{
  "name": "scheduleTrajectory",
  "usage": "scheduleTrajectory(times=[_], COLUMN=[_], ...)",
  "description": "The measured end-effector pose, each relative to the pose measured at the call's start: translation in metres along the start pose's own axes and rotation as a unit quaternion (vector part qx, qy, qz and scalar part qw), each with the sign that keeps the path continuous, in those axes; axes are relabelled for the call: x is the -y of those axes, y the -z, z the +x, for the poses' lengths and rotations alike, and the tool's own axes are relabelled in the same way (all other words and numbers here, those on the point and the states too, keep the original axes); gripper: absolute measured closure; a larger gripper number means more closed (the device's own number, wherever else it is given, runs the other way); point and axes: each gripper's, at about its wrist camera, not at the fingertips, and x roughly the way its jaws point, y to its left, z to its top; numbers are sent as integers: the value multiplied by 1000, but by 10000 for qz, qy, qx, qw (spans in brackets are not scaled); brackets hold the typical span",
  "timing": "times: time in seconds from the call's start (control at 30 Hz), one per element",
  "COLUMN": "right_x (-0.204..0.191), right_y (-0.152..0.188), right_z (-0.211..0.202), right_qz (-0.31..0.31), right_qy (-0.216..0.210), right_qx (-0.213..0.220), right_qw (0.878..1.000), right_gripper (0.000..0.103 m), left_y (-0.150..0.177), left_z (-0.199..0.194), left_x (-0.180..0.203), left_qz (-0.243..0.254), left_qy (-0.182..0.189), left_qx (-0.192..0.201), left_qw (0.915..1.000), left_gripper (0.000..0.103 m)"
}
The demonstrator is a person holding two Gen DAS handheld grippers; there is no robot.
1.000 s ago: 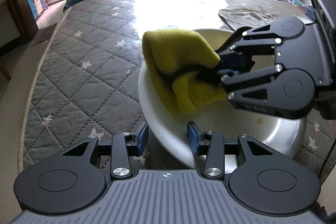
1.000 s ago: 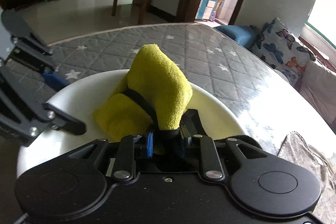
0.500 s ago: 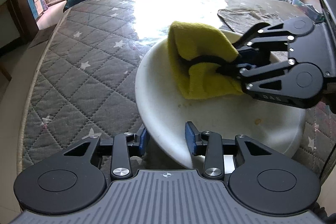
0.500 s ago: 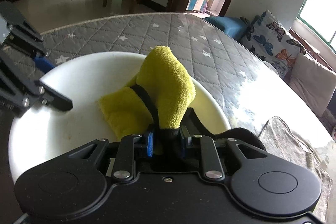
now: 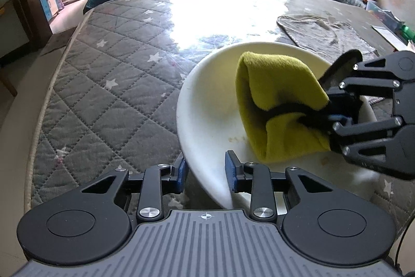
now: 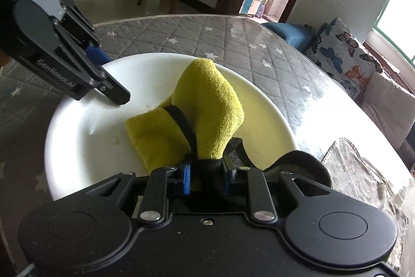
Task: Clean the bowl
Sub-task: 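Rub the yellow cloth around the bowl's inner wall with the right tool, then lift the yellow cloth out of the bowl with the right tool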
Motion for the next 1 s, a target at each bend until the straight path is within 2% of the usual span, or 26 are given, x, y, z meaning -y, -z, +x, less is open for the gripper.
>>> scheduleTrajectory(times=[0.47, 0.6, 0.77, 1.0], right_x=[6, 10, 16, 29], right_y=[1, -2, -3, -5], right_z=[-9, -13, -14, -18], right_qz=[78, 99, 154, 219], right_qy=[33, 87, 202, 513], right_qx=[159, 212, 235, 288], right_qw=[9998, 9997, 9994, 9980], right_gripper=[81, 81, 81, 81], left_y=[-10, -17, -29, -52], left_z=[3, -1, 7, 28], left_x=[-10, -11, -16, -25], left_qz=[-237, -248, -279, -328], left_qy=[14, -84, -93, -316], left_qx=[55, 249, 223, 346], left_qw=[9997, 9993, 9993, 9984], left_gripper=[78, 80, 80, 78])
